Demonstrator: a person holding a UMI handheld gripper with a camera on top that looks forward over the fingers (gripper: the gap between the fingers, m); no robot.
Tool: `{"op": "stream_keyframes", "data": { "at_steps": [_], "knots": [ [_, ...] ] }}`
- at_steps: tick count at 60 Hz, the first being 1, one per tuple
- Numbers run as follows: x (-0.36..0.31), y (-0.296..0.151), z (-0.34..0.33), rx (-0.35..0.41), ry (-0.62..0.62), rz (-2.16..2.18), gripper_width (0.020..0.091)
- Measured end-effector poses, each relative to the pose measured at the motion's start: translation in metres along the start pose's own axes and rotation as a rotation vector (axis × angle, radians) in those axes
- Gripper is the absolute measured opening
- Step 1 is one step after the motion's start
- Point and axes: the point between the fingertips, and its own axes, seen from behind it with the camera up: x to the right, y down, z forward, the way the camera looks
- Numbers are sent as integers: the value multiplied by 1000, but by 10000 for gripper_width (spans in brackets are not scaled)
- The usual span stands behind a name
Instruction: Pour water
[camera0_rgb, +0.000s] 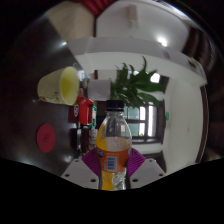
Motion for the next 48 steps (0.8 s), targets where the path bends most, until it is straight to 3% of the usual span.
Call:
{"op": "stream_keyframes", "data": {
  "at_steps": [21,39,48],
  "knots": [
    [-14,-57,22,7,22,-583,309],
    [-18,-60,30,-23,11,-668,309],
    [-12,-48,26,-30,-12,-494,307]
  ]
}}
